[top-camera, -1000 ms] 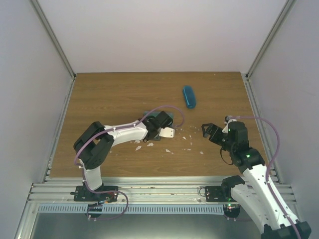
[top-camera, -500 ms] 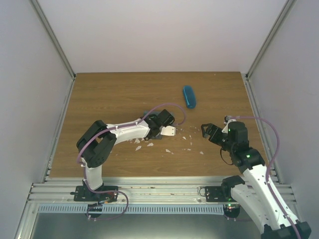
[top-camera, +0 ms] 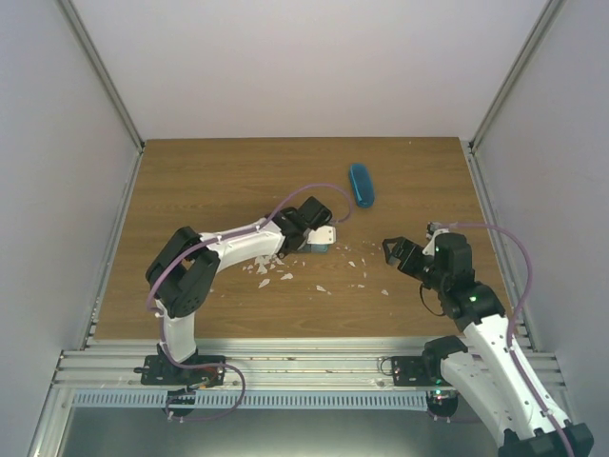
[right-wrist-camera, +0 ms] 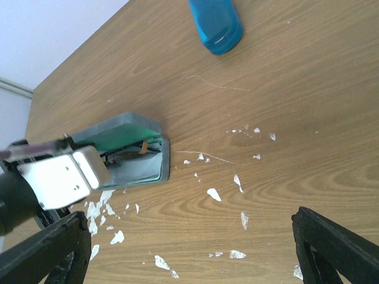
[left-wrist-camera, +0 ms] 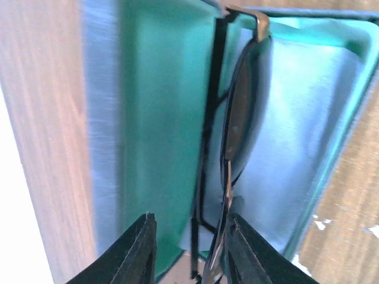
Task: Organize the sunglasses
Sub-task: Place the sunglasses in the sunglasses case.
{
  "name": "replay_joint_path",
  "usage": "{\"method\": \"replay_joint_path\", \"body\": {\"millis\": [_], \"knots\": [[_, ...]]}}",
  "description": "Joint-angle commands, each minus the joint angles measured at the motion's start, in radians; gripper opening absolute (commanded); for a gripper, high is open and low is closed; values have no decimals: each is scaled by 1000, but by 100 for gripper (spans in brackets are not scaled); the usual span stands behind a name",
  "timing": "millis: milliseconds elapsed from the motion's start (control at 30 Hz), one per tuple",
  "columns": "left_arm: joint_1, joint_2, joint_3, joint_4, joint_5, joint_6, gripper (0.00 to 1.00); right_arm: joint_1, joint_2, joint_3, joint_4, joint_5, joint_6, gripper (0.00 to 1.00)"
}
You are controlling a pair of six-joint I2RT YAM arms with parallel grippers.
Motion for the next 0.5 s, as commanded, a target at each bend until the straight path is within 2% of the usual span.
{"method": "replay_joint_path", "body": {"millis": [0,267,467], "knots": [[18,5,53,13,2,-33,34,-9,0,-17,22,-22,11,92],[42,12,59,29,5,-63,35,-9,12,-27,34,-32,12,92],[50,-13,51,33,61,-105,35,-9,32,-34,51,-52,5,92]]}}
